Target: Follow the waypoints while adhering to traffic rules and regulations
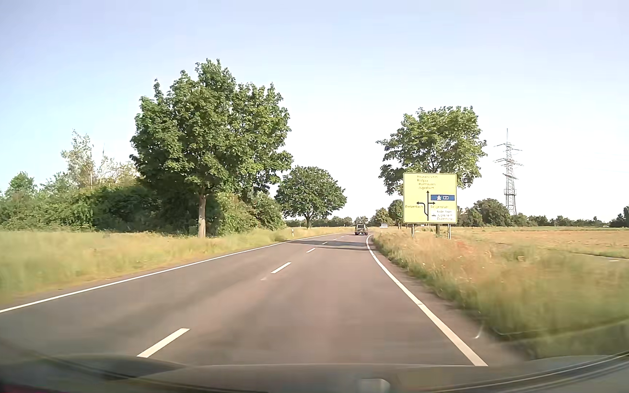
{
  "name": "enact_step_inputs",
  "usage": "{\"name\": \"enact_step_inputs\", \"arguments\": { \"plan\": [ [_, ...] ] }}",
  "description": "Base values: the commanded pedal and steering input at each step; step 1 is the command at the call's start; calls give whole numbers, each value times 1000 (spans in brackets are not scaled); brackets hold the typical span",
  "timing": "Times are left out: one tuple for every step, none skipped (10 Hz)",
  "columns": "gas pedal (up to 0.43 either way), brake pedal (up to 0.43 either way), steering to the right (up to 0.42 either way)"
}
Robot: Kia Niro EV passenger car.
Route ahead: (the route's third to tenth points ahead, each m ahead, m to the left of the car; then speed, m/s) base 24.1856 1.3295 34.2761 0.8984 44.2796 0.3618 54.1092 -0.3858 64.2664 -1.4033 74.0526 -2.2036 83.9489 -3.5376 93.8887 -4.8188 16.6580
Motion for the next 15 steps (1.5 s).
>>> {"name": "enact_step_inputs", "arguments": {
  "plan": [
    [118,30,8],
    [118,30,8],
    [118,30,8],
    [118,30,8],
    [110,30,8],
    [110,30,9],
    [110,30,9],
    [110,30,9],
    [110,30,9],
    [110,30,9],
    [110,30,9],
    [110,30,9],
    [110,30,9],
    [110,30,9],
    [110,30,10]
  ]
}}
